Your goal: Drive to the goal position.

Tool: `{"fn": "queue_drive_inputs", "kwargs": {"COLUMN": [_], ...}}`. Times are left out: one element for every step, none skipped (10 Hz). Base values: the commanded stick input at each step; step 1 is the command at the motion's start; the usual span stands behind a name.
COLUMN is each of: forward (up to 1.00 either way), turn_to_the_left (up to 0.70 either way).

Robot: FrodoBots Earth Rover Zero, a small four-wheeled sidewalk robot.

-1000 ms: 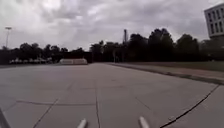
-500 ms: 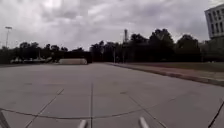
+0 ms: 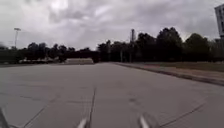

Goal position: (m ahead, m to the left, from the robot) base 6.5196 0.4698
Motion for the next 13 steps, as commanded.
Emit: {"fn": "queue_drive_inputs", "kwargs": {"forward": [0.7, 0.7, 0.7, 0.7, 0.7, 0.7, 0.7, 0.7, 0.7, 0.7, 0.7, 0.7, 0.7], "turn_to_the_left": [0.35, 0.35, 0.35, 0.29, 0.0, 0.0, 0.0, 0.0, 0.0, 0.0, 0.0, 0.0, 0.0]}}
